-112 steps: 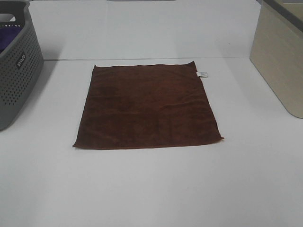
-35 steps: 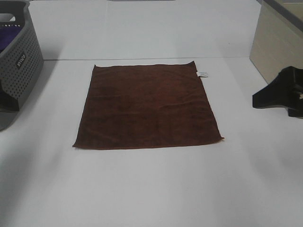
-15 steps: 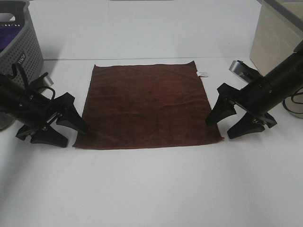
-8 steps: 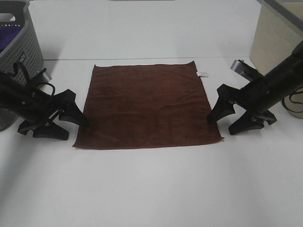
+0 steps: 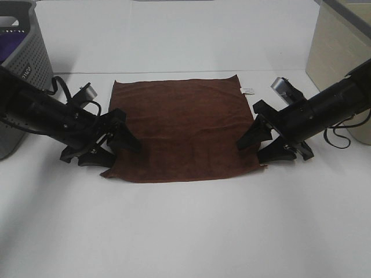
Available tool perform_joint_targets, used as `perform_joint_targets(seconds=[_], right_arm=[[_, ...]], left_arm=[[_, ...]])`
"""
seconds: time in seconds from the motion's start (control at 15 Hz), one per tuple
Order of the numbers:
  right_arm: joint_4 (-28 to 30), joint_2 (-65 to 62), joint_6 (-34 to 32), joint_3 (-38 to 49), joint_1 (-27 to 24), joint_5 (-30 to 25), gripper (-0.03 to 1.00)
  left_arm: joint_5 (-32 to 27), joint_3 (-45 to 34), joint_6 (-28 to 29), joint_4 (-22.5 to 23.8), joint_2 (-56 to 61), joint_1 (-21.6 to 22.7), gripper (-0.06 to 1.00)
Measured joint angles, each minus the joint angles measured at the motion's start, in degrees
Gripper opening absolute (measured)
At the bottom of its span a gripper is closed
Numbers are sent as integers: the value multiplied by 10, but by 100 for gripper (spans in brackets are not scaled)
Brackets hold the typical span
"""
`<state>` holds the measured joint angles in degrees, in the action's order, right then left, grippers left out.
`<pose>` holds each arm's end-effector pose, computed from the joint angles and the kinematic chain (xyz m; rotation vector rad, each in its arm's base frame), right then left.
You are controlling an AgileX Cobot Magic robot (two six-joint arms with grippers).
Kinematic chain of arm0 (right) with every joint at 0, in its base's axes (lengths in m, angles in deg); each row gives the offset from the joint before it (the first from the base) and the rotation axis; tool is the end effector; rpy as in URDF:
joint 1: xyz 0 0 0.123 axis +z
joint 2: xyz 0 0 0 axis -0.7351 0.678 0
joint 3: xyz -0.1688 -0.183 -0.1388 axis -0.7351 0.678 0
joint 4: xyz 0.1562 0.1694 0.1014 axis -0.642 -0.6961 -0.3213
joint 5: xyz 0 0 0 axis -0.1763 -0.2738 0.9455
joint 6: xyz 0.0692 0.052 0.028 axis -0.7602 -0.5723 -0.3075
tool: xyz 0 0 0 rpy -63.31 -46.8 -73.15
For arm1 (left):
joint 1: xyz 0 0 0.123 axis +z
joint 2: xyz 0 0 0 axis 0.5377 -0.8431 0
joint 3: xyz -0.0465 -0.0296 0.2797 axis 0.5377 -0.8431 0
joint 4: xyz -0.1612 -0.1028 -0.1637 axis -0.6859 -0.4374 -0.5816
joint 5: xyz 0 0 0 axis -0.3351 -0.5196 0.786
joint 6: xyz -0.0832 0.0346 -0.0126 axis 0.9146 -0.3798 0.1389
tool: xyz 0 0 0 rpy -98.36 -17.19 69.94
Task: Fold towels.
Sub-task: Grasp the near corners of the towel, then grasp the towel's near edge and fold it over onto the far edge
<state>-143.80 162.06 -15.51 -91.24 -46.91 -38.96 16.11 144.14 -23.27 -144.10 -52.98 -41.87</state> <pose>0.3725 0.0601 0.0773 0.0479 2.8913 1.0333 0.3674 -0.1170 0.0798 -0.0891 2.8017 -1.0487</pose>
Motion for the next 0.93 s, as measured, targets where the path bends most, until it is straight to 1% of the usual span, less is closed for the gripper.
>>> perform_joint_targets(seconds=[0.07,0.13,0.2,0.27,0.33,0.4,0.47,0.53,0.6,0.73,0.8,0.93], right_arm=[[-5,1,0,0,17,9,55],[-5,1,0,0,17,9,55],[-7,1,0,0,34,19,52],[-8,1,-1,0,44,28,47],[-4,1,-5,0,45,34,38],[2,2,-13,0,44,38,28],[14,3,-26,0,42,46,16],[22,2,-37,0,40,46,2],[37,-3,-49,1,40,46,0],[80,-23,-91,1,40,32,0],[97,-33,-113,1,41,13,0],[121,-40,-148,1,41,-29,0]], left_arm=[[2,4,5,-3,-4,-2,61],[2,4,5,-3,-4,-2,61],[6,4,7,-5,-6,-2,54],[10,4,9,-3,-9,-2,44],[15,4,9,0,-12,-2,29],[19,4,9,5,-15,-2,13],[21,4,9,11,-15,-2,2],[13,4,11,19,-15,-2,1],[1,4,21,40,-13,-2,1],[-19,3,65,103,1,-4,1],[-30,1,95,132,14,-6,1],[-50,-14,138,167,44,-6,1]])
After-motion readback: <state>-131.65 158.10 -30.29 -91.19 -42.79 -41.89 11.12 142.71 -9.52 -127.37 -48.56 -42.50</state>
